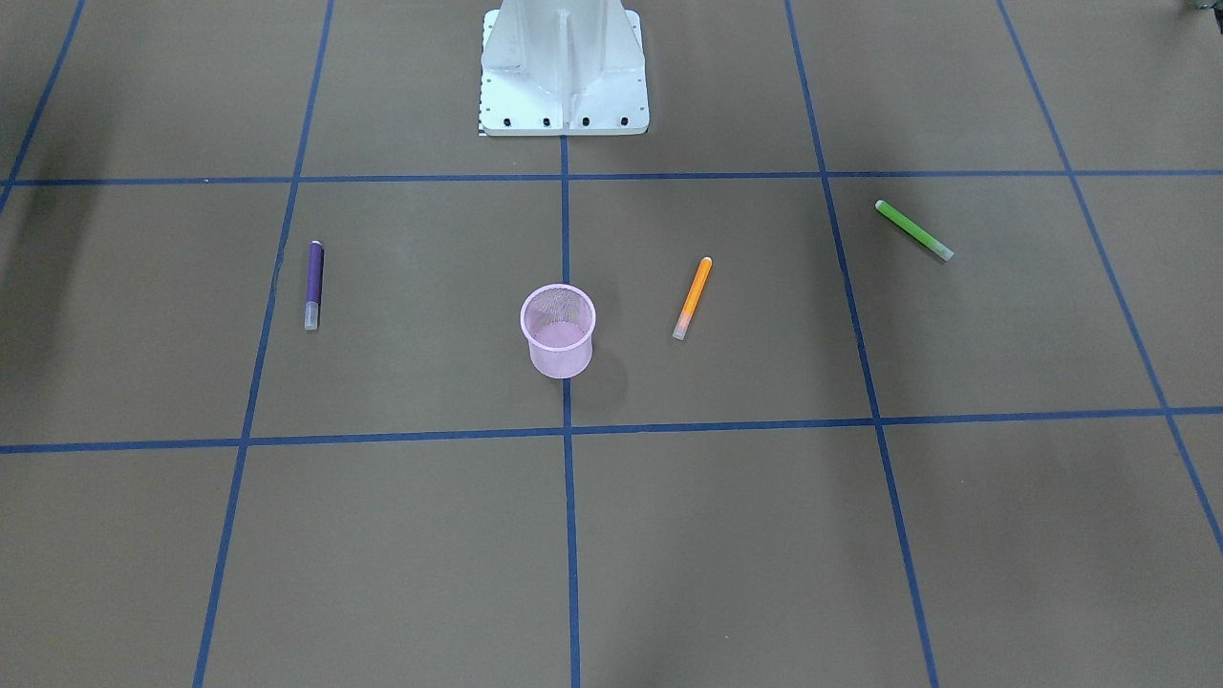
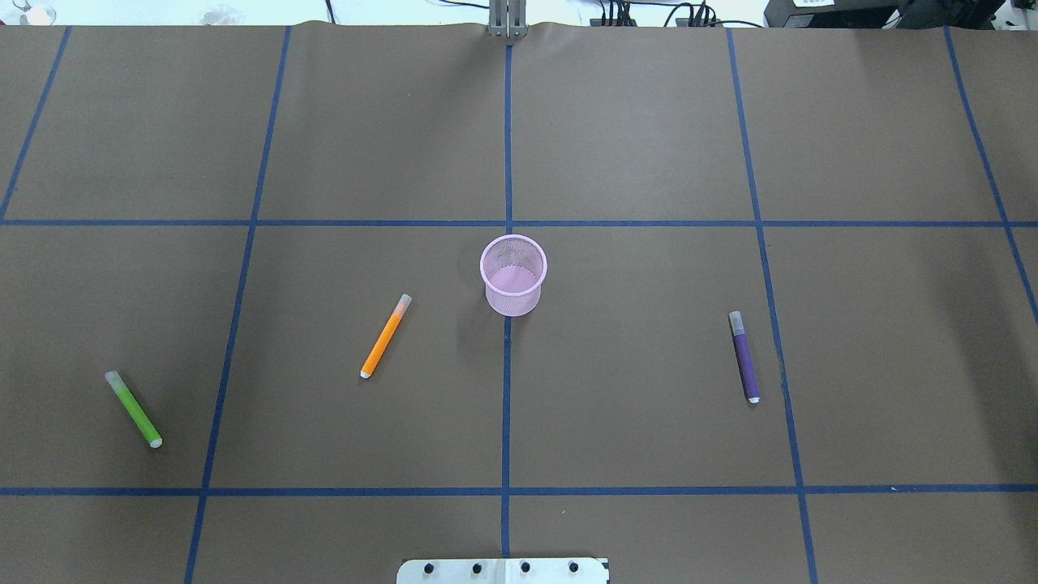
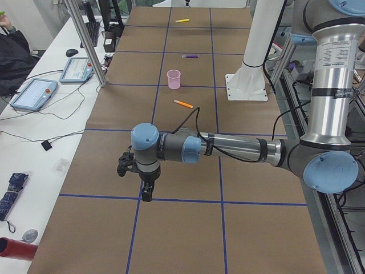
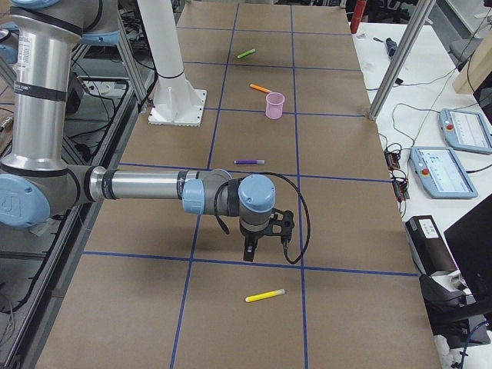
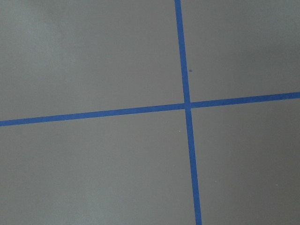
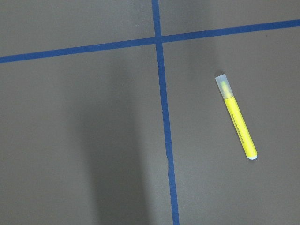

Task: Collect pens into pen holder

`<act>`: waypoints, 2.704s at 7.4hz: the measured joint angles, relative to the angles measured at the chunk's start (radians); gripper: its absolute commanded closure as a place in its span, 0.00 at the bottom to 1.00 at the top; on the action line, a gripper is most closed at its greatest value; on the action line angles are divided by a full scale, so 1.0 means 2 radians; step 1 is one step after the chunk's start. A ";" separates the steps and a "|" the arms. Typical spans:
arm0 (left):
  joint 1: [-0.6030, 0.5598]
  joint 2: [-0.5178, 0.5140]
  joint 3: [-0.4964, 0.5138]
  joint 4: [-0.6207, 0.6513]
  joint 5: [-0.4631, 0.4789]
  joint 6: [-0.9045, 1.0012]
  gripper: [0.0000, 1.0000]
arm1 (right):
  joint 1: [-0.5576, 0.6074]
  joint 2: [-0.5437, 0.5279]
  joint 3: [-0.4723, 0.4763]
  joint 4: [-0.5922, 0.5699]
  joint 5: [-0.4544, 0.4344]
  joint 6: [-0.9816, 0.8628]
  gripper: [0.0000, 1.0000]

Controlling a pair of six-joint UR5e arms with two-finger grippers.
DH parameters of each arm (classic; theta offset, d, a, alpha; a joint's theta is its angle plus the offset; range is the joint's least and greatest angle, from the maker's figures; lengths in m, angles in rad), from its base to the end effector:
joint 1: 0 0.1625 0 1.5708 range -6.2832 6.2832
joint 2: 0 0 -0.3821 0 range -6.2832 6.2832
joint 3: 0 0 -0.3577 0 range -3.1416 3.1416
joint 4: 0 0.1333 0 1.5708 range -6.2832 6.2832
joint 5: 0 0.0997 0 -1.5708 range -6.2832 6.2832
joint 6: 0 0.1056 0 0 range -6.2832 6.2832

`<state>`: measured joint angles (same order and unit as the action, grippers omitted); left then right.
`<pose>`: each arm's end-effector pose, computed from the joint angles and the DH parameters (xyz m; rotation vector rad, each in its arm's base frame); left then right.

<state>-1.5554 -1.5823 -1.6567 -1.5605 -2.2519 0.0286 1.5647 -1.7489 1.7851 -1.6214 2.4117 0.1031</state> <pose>-0.0596 -0.4678 0.5828 0.0882 0.6802 0.0719 0.0522 -0.3888 0.5975 -0.0594 -0.8392 0.0973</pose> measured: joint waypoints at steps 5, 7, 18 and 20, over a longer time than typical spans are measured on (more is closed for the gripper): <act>0.000 0.001 0.001 0.003 0.000 -0.002 0.00 | 0.000 0.003 0.001 0.001 -0.001 0.000 0.00; 0.001 0.000 0.003 0.000 0.002 -0.004 0.00 | 0.000 0.003 0.007 0.005 -0.002 0.000 0.00; 0.280 0.106 -0.180 -0.167 0.058 -0.666 0.00 | 0.002 -0.005 0.018 0.007 -0.008 -0.006 0.00; 0.345 0.115 -0.191 -0.192 0.089 -0.756 0.00 | 0.002 -0.008 0.017 0.007 -0.007 -0.004 0.00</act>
<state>-0.8653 -1.3528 -2.0381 -1.9441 -2.0733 -1.4824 1.5692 -1.7652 1.8201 -1.6076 2.3970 0.0957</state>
